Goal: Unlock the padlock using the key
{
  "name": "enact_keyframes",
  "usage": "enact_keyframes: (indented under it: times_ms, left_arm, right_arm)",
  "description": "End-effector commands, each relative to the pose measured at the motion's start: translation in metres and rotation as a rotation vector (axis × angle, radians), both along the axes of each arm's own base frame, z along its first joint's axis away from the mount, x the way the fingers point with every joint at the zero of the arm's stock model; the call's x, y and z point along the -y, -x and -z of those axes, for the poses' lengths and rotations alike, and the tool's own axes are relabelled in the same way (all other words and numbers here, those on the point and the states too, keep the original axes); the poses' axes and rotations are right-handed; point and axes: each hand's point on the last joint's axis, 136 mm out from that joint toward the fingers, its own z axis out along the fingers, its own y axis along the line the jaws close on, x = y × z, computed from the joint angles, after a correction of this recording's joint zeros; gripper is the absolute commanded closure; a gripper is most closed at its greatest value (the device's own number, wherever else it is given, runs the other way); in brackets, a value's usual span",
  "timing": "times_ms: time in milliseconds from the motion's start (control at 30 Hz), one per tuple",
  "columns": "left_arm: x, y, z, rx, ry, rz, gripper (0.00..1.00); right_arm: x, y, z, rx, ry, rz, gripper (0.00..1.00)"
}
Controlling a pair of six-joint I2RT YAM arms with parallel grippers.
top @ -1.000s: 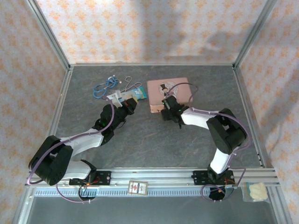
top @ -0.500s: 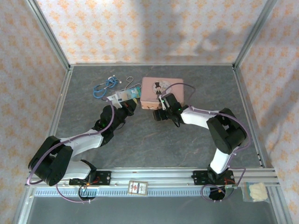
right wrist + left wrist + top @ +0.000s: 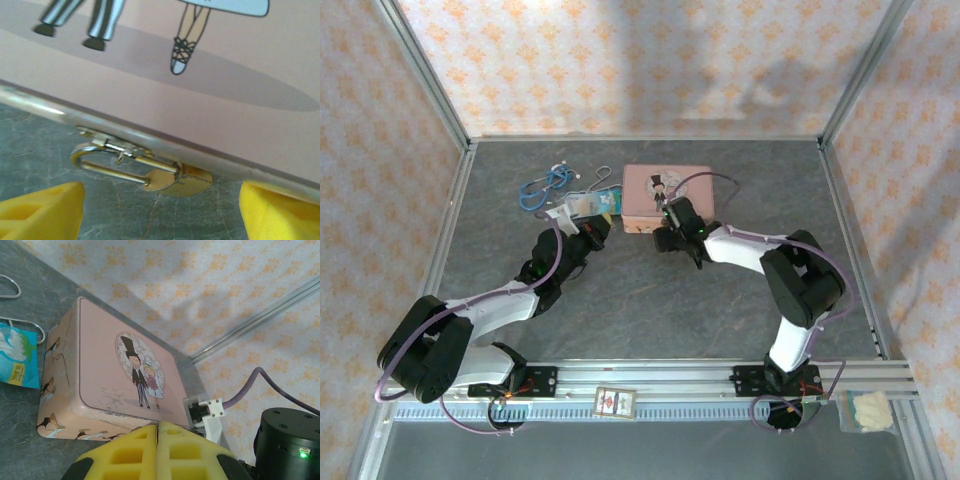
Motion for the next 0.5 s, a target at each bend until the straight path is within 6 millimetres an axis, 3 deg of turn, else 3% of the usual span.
enact_keyframes:
  times_ms: [0,267,467]
  left_arm:
    - [-0.009,0.0,-0.014,0.046,0.031,-0.034,1.0]
    - [-0.012,0.002,-0.016,0.05,0.032,-0.045,1.0]
    - [-0.014,0.003,-0.017,0.052,0.034,-0.05,1.0]
  right_arm:
    - [0.002,-0.015,-0.001,0.079,0.002,0.058,0.2]
    - [0.006,-0.022,0.02,0.063,-0.015,0.149,0.28]
    - [0.01,-0.021,0.025,0.013,-0.127,0.238,0.48]
